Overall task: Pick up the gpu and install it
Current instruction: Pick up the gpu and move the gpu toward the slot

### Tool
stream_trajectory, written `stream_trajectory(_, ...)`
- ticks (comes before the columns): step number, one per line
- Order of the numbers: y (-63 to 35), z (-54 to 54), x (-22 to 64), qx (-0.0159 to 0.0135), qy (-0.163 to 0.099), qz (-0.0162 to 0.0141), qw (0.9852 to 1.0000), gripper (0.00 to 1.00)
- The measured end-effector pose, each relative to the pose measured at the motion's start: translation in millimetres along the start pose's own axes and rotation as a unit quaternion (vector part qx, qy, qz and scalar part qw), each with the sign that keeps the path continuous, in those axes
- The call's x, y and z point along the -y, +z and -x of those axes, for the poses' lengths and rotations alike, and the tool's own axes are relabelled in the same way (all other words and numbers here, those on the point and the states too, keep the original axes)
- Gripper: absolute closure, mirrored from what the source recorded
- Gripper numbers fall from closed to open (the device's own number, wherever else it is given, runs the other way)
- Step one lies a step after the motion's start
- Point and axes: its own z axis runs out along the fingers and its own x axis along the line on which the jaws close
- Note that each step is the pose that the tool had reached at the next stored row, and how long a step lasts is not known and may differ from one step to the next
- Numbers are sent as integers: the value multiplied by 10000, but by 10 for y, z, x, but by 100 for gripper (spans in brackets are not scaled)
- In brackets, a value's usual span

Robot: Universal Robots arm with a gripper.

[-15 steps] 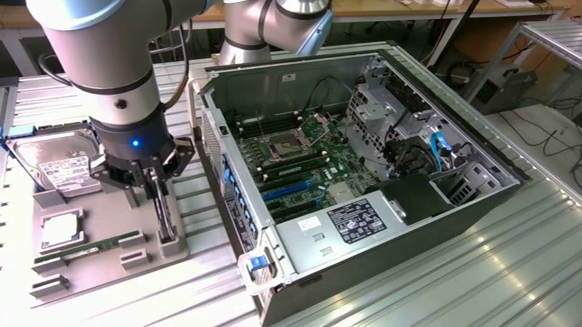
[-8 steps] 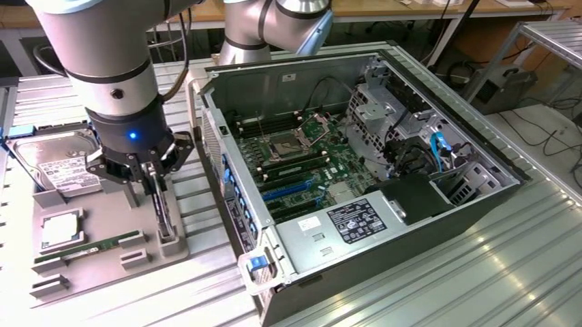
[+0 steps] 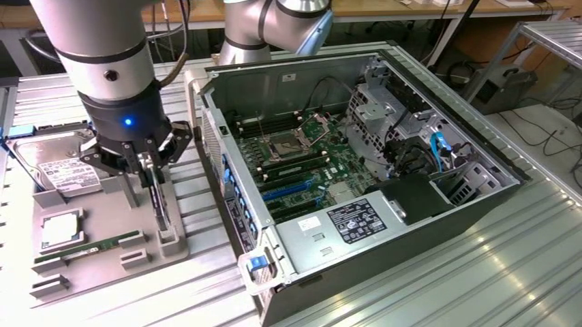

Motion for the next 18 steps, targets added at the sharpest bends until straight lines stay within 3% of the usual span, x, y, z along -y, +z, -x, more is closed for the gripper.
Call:
stream_trajectory(4,-155,4,-4,0,0,0,10000,74)
stream_trajectory(6,-289,9,-8,0,0,0,10000,74)
stream_trajectory(11,-520,30,-14,0,-1,0,10000,74)
stream_trajectory(18,-865,122,-6,-2,0,0,10000,74)
